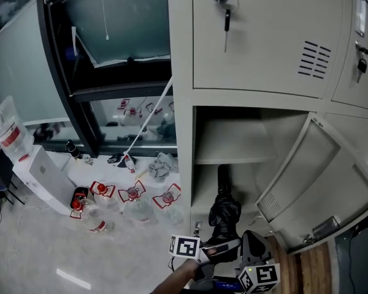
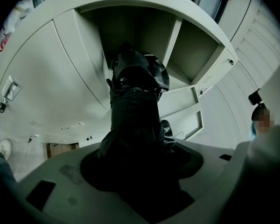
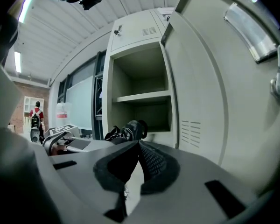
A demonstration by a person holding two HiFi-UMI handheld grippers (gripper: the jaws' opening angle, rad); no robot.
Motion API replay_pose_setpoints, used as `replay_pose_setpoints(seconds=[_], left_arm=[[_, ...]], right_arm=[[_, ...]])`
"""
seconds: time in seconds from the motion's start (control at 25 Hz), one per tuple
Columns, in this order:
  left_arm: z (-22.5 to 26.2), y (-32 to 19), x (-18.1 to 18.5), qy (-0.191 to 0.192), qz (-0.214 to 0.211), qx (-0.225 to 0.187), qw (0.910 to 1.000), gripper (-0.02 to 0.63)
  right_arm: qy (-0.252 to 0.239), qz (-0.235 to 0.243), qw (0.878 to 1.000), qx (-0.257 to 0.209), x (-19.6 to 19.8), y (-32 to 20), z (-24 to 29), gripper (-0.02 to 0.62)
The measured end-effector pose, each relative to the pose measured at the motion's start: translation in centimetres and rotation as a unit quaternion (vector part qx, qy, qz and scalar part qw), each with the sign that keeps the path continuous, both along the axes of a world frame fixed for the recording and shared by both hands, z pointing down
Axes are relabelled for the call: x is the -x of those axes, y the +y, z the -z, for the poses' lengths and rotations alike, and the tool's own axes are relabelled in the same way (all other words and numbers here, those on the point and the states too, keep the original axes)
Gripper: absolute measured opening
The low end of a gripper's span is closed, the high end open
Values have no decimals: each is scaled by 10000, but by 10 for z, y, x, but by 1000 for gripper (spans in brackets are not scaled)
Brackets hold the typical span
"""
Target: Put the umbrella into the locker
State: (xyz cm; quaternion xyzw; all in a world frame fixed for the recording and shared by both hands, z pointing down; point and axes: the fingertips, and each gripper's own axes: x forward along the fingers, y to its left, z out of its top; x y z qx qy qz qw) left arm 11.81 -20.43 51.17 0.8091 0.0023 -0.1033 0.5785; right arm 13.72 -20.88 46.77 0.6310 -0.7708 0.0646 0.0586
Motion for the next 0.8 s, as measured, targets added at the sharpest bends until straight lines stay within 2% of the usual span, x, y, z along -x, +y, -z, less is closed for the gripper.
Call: replay_pose_setpoints(seconds=[0.24, 0.4, 0.52, 0.64, 0.8], left_arm=[[5, -19, -9, 191, 26, 175, 9997, 273], [2, -34, -17, 168, 30, 76, 9998, 275], [3, -43, -23, 346, 44, 319, 9989, 273], [-1, -54, -27, 318, 72, 220, 9992, 273], [-4, -67, -33, 354, 59, 288, 9989, 273]], right_arm=[[12, 11, 10000, -7, -4, -12, 1, 2], [18, -59, 10000, -77, -13, -20, 4, 2], [11, -104, 9999, -51, -20, -28, 4, 2], [19, -103, 9999, -40, -23, -35, 3, 2], [-1, -81, 10000, 34, -24, -42, -1, 2]])
